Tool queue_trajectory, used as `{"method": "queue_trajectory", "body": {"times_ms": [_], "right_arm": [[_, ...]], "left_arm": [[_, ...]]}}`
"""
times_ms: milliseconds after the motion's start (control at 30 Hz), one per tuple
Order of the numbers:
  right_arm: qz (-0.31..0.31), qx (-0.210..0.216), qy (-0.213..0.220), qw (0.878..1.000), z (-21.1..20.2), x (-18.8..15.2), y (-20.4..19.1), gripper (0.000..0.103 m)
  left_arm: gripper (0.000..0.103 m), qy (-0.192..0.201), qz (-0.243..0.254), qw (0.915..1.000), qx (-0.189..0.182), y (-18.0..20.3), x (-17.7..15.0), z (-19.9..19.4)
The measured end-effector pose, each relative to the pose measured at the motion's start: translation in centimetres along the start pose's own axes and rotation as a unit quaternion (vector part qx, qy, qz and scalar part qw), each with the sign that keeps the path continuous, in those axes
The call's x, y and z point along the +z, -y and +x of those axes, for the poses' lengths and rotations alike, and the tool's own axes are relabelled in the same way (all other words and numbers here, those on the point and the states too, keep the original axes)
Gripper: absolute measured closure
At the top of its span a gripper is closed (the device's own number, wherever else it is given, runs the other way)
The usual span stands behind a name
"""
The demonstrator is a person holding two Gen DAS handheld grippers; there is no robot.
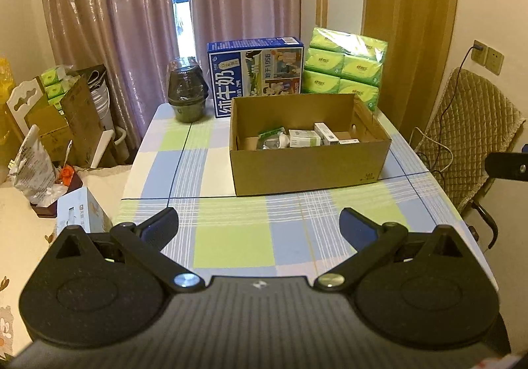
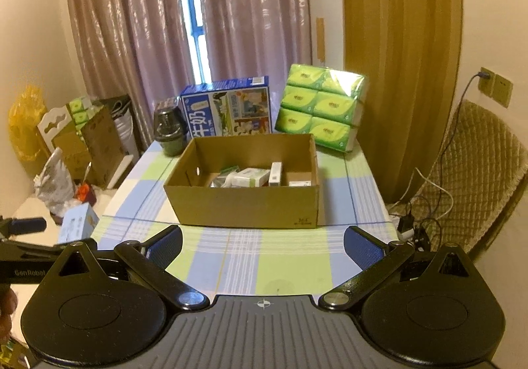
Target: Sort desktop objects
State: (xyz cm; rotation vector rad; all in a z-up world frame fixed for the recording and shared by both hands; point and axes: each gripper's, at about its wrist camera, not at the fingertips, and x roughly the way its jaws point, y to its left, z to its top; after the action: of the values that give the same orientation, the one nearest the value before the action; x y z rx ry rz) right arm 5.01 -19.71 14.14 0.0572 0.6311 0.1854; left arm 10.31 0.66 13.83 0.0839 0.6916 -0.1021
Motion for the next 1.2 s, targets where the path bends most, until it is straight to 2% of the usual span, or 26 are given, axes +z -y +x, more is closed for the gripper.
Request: {"method": "queue_trajectory", "body": {"times_ms": [367, 633, 1200], "right_arm": [[0.013, -0.01, 0.001, 1.0, -1.6, -2.6, 0.8, 0.002], [0.001, -0.008, 0.008, 1.0, -2.2, -3.1, 0.4, 0.002], [0.003, -0.005, 0.0, 1.0, -1.3, -3.2, 0.8, 0.002]], "left_arm": [[0.001, 0.001, -0.022, 0.9997, -0.012, 0.0, -2.5, -1.8], [0.001, -0.006, -0.022, 0.9997, -0.013, 0.4, -3.7, -2.0], [0.001, -0.005, -0.013, 0.9999, -0.009, 1.1, -3.5, -1.7]]}}
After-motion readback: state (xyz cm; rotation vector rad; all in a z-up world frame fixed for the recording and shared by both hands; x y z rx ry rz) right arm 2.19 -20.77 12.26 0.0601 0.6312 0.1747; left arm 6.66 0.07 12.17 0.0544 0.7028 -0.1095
